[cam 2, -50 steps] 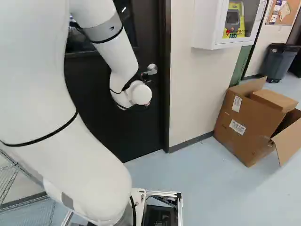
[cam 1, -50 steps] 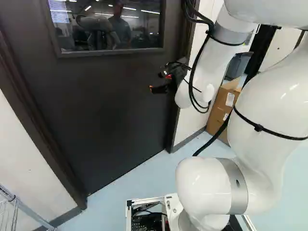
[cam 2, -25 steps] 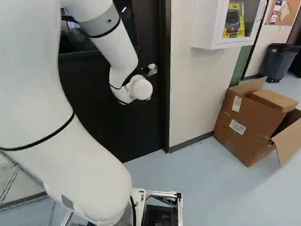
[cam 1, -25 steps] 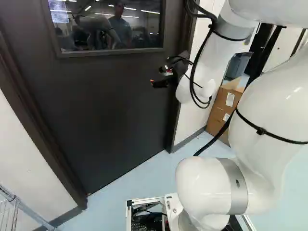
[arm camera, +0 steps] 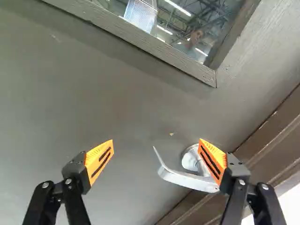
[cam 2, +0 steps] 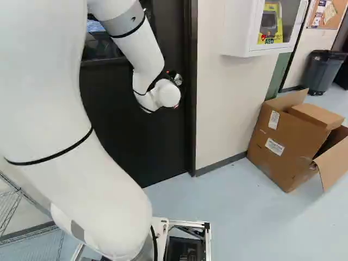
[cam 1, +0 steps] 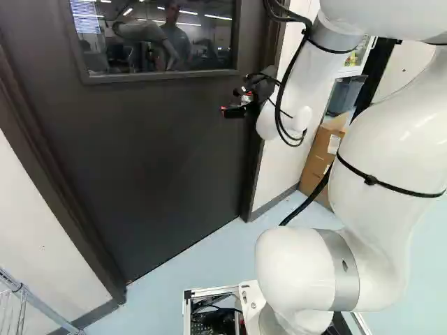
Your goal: Open the door and move inside
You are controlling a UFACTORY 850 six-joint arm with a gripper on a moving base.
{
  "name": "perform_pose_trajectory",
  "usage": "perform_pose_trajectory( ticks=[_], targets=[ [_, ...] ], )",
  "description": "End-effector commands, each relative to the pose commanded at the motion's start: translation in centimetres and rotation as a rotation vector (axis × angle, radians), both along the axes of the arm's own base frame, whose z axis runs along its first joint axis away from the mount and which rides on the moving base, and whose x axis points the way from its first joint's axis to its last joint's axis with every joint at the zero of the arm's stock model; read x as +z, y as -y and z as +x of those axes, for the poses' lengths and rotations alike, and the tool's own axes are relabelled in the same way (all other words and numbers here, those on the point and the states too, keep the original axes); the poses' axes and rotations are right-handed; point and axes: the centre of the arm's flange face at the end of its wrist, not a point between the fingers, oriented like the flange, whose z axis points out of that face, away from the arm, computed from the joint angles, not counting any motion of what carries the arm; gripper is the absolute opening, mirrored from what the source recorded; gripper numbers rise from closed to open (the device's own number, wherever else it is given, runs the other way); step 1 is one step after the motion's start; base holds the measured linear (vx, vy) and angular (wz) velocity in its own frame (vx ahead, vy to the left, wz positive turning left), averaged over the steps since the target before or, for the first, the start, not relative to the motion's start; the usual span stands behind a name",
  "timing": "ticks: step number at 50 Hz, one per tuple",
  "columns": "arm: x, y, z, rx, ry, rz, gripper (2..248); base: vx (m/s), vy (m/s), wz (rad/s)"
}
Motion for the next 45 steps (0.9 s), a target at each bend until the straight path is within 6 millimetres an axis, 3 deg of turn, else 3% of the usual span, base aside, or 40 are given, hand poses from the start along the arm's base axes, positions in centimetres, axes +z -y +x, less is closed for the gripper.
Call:
perform_pose_trajectory(
  ticks=[27, 45],
  targets=[
    [0.0, 0.1, 0.6, 0.001, 0.001, 0.0, 247, 0.0, 0.0, 0.0],
    [-1.7, 0.1, 1.1, 0.002, -0.033, 0.007, 247, 0.0, 0.0, 0.0]
  ],
)
